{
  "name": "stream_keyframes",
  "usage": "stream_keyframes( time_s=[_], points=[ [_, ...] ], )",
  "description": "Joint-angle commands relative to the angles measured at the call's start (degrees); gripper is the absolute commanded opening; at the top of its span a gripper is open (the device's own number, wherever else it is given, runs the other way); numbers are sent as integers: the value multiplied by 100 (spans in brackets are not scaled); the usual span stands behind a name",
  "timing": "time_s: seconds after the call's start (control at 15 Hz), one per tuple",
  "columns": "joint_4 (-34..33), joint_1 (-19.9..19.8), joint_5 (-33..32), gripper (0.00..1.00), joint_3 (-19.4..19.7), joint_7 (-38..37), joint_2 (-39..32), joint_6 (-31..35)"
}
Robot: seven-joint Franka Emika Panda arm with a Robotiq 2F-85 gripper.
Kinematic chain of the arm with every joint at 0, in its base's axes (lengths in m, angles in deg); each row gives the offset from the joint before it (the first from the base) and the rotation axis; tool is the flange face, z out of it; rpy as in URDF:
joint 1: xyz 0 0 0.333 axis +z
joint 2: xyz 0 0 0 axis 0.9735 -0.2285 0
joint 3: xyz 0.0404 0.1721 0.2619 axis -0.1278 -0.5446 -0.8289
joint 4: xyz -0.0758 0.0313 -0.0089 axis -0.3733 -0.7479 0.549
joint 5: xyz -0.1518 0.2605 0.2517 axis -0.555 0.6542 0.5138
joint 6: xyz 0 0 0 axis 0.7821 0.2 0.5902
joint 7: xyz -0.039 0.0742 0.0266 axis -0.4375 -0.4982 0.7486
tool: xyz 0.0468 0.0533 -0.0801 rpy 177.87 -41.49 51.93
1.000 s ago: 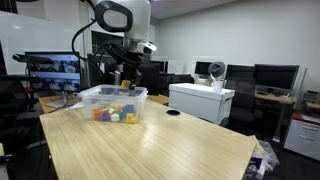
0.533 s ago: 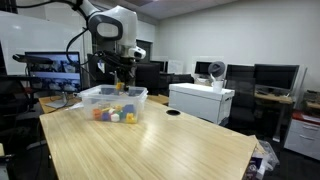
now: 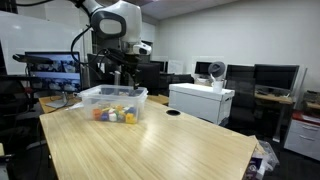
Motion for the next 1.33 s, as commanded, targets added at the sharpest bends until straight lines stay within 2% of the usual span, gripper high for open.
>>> stream_keyframes(
  time_s=[0.0,0.6,1.27],
  points=[
    [-263,-267,130,100,240,98,-224,7],
    [-754,-1239,-293,100,940,-625,-1263,89],
    [-792,-1926,-1023,100,1421,-817,-1407,83]
  ],
)
